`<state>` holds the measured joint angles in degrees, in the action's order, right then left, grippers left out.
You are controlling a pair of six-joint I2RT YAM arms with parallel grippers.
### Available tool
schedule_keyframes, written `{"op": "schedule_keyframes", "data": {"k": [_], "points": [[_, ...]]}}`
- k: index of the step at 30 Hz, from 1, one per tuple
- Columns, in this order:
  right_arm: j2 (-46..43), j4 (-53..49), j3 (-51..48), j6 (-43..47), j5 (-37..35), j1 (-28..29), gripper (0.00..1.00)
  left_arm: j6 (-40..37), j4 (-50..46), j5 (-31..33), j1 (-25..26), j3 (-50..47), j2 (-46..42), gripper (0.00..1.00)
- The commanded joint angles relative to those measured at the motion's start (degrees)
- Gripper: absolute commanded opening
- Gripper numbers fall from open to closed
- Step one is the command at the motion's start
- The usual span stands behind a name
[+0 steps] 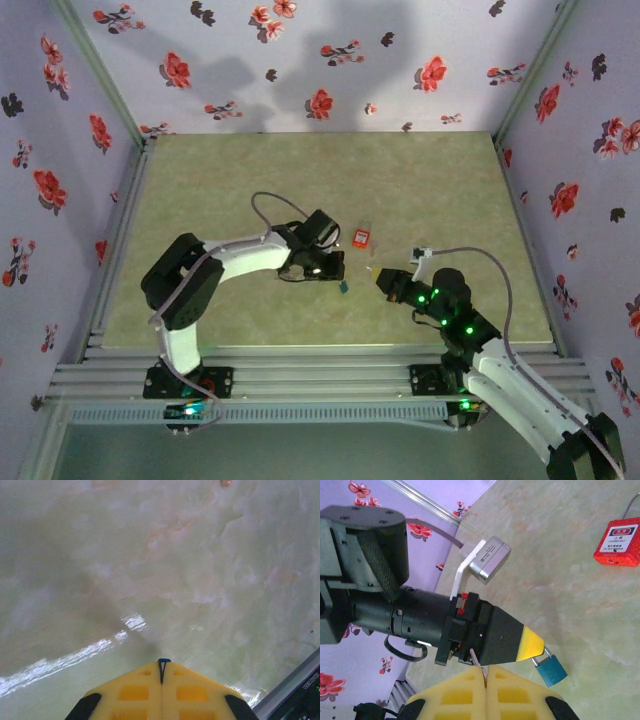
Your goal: Lock with the key
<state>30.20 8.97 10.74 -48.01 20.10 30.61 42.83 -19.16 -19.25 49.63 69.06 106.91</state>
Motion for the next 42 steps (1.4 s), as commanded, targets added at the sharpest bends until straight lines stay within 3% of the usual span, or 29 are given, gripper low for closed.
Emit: {"op": "schedule_keyframes", "data": {"k": [1, 20, 42], "points": [[-1.0, 0.1, -0.4, 0.7, 0.0, -0.4, 0.0, -4.2, -6.6, -1.9, -0.6, 4.9, 2.9, 0.0], [-0.8, 1.0, -0.5, 0.5, 0.9, -0.4, 0.0, -13.2, -21.8, -2.8, -2.6, 21.2, 14.7, 0.0], [0.4, 2.0, -0.5, 0.5, 1.6, -0.4, 0.0, -16.2, -27.2, -2.4, -4.0, 27.7, 18.5, 0.16]]}}
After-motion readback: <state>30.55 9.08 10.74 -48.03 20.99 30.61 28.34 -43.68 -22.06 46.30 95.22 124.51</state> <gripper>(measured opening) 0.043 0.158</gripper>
